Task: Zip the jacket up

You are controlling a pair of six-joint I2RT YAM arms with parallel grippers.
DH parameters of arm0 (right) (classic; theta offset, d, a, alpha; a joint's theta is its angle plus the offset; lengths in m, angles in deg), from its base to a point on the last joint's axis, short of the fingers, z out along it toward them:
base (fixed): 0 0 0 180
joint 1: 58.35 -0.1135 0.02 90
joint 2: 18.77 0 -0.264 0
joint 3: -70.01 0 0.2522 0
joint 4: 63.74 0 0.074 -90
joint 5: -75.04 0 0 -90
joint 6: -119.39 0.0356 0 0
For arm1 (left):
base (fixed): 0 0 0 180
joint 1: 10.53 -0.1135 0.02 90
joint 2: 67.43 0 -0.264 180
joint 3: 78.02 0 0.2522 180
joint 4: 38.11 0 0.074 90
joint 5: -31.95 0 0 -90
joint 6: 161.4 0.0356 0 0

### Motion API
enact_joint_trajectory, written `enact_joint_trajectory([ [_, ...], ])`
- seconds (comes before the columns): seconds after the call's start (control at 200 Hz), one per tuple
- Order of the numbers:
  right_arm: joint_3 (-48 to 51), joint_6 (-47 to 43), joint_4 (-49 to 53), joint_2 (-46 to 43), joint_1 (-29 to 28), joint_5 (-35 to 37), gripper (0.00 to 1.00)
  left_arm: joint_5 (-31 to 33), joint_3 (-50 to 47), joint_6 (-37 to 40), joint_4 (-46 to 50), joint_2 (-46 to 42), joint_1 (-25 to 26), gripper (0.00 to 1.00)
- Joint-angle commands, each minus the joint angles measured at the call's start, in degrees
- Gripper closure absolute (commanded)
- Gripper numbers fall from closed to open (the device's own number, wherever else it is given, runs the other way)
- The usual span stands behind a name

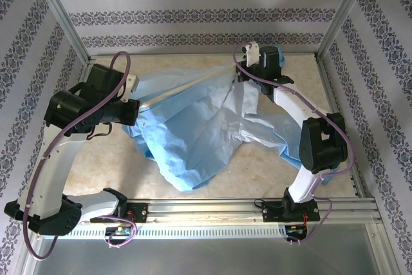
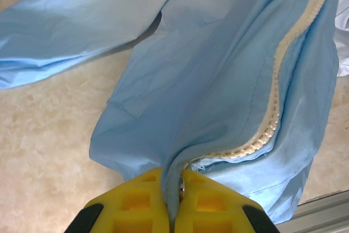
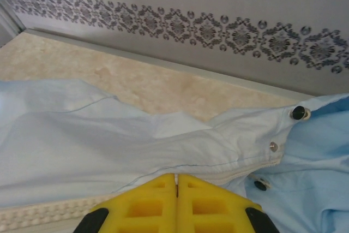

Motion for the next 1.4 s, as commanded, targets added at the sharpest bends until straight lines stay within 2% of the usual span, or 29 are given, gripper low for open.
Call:
enact_joint_trajectory([
  [0.0, -1.7, -2.2, 0.4, 2.3, 3.6, 7.8, 1.0, 0.7, 0.3, 4.8, 1.0, -4.0, -2.0, 1.0],
  [0.27, -4.5, -3.4, 1.5, 4.7, 6.6, 8.5, 1.0, 1.1, -3.3, 7.1, 1.0, -7.4, -3.6, 1.0],
  [0.764, -11.0, -6.0, 5.2, 9.4, 9.6, 10.4, 1.0, 1.0, -6.0, 8.2, 1.5, -6.6, -8.9, 1.0],
  [1.394, -16.3, -6.1, 8.3, 14.0, 15.3, 8.9, 1.0, -6.5, -10.2, 10.4, -2.7, -2.4, -18.2, 1.0],
])
